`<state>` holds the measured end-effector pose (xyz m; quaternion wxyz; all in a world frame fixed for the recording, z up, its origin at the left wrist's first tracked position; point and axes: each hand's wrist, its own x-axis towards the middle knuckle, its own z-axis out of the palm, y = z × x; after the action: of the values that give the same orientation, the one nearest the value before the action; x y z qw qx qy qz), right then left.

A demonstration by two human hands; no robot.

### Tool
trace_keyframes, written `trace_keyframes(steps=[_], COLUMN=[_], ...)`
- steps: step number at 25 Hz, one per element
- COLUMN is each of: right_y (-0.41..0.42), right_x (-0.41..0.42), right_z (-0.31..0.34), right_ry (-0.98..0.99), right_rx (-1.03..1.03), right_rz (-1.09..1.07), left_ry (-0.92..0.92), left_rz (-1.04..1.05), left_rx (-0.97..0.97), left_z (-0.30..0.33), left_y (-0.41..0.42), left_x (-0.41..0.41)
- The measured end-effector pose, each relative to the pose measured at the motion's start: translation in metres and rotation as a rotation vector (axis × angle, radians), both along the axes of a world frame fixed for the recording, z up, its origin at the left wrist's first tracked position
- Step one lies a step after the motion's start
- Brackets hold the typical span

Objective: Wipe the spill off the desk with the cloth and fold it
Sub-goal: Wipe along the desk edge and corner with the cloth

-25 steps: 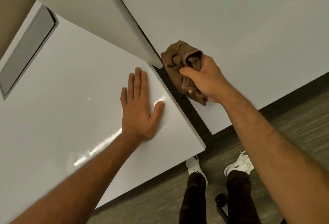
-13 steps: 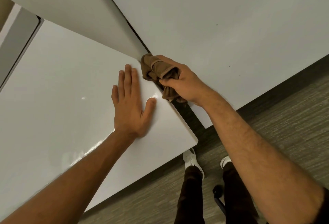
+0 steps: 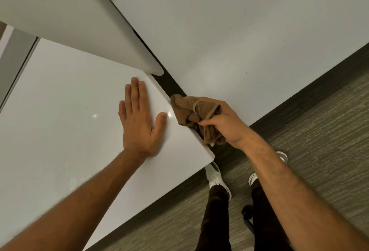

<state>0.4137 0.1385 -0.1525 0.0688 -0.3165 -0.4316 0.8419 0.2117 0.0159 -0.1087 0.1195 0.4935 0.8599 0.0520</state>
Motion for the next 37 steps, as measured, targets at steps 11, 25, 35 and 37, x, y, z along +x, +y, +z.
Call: trace_keyframes(steps=[11,25,35,37], right_y=[-0.04,0.033,0.018,0.008], right_x=[0.053,-0.079,-0.06,-0.05], right_z=[-0.011,0.022,0.035,0.029], right_ry=[0.137,0.027,0.096,0.071], right_rx=[-0.427,-0.027,0.039,0.029], right_rz=[-0.172,-0.032,0.053,0.003], left_ry=[-0.018,0.007,-0.003,0.003], left_rz=[0.008,-0.009,-0.017,-0.024], left_rx=[-0.001,-0.025,-0.013,-0.008], left_z=[0.003,0.003,-0.001,-0.002], left_y=[0.002,0.001,0.0,0.0], left_x=[0.002,-0.001,-0.002,-0.002])
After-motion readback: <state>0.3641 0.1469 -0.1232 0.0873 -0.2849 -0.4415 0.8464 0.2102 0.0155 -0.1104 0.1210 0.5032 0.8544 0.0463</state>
